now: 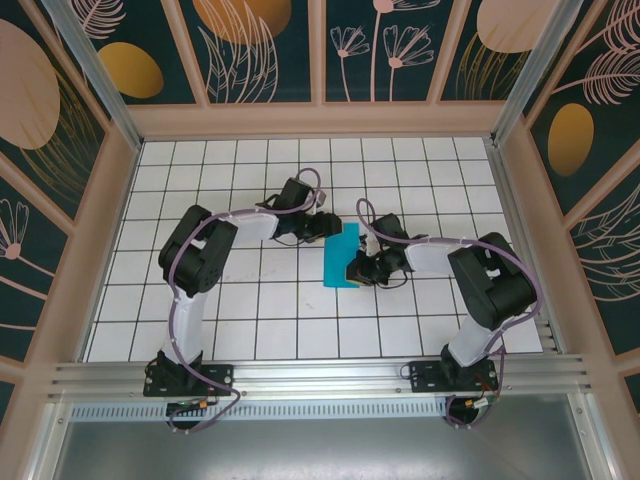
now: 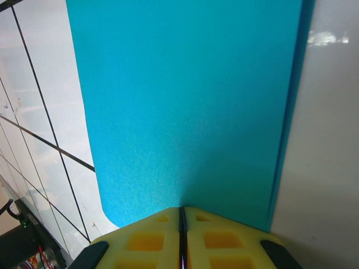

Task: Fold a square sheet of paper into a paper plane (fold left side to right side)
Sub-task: First fold the square sheet of paper in half at the center of the table.

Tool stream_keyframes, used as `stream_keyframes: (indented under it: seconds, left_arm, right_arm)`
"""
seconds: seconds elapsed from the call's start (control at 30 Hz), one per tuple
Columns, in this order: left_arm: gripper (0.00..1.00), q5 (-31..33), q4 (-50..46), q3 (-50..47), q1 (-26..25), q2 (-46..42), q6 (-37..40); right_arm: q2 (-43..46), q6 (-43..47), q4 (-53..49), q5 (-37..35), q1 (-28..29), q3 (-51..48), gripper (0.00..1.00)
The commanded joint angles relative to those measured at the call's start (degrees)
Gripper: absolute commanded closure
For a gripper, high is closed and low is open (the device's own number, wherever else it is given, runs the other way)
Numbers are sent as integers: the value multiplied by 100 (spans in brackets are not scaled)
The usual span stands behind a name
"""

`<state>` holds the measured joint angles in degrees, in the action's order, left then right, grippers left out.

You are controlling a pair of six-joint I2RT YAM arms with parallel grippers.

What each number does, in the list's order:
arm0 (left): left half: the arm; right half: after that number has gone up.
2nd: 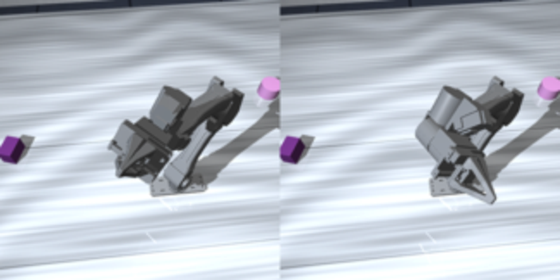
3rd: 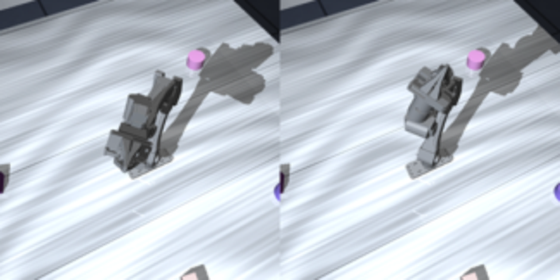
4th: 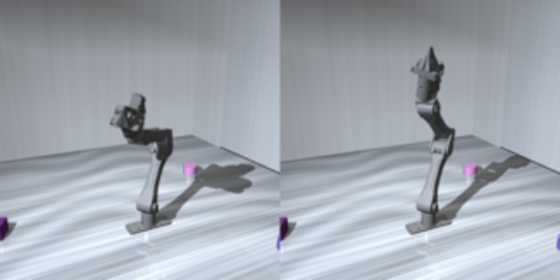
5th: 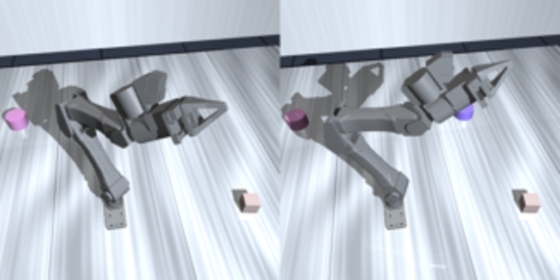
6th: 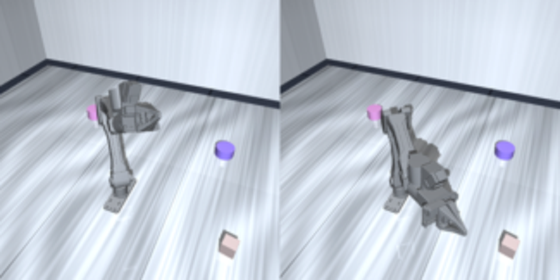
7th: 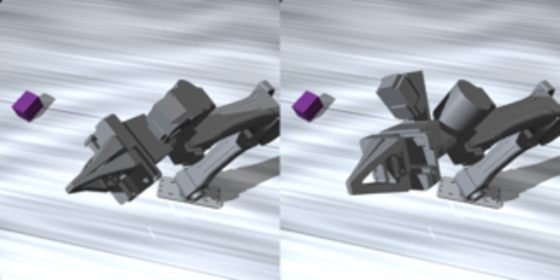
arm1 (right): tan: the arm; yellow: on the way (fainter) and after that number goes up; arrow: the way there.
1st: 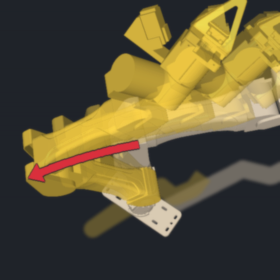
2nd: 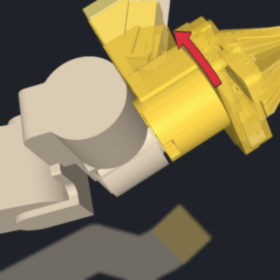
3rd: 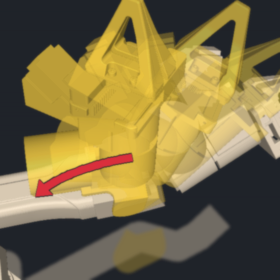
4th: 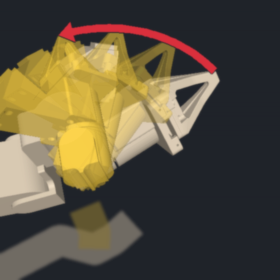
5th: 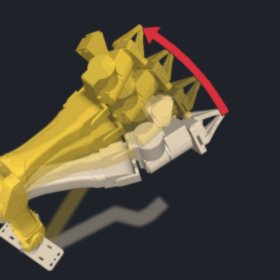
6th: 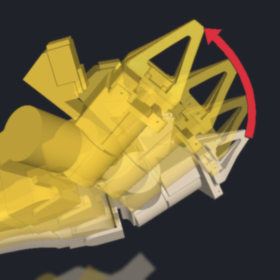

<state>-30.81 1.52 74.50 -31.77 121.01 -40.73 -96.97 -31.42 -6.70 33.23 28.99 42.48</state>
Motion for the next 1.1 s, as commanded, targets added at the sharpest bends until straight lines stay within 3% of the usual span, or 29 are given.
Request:
stream_keyframes:
  seconds: [0.0, 0.6, 0.87, 1.07]
  left_arm:
    - [47, 396, 20, 188, 171, 296, 240]
    - [45, 584, -410, 949, 456, 658, 399]
    - [42, 979, -680, 609, 542, -605, 724]
    - [44, 485, 37, -853, 516, -1733, 320]
  right_arm:
    - [-374, 136, -710, -669, 41, -214, 89]
    - [-326, 189, -648, -601, 45, -159, 88]
    - [199, 221, -315, -451, 36, 233, 82]
    - [904, 411, -470, -711, -210, 335, 64]
